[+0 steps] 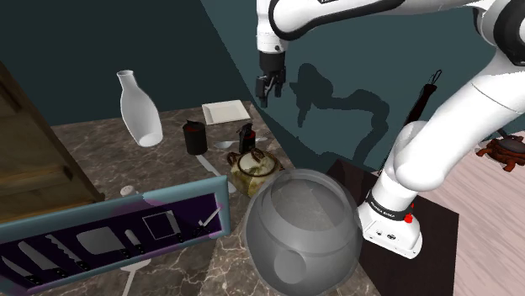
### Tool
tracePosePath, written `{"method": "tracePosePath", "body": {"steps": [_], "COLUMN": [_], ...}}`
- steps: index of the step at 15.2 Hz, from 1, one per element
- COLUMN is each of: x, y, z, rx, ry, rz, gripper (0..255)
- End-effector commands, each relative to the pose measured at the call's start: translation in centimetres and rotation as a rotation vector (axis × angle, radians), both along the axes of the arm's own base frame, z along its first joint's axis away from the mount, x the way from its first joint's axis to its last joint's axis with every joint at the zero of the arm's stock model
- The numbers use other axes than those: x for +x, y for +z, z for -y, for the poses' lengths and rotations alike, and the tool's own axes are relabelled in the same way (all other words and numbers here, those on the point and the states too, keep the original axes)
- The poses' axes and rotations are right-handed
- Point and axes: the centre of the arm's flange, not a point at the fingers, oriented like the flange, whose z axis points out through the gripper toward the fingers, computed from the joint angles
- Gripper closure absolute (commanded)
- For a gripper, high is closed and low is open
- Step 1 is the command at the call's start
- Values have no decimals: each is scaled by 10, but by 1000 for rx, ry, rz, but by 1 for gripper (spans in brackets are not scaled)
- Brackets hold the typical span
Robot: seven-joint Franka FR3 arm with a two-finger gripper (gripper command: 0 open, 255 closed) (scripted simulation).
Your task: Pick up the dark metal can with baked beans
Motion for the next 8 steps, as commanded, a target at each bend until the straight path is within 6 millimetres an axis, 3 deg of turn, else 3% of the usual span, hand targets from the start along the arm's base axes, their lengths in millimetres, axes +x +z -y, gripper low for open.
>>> {"method": "tracePosePath", "body": {"steps": [1, 8], "x": [16, 66], "y": [-4, -22], "z": [-16, -84], "rx": [6, 26], "ry": [39, 172], "rz": [10, 43], "gripper": [0, 0]}}
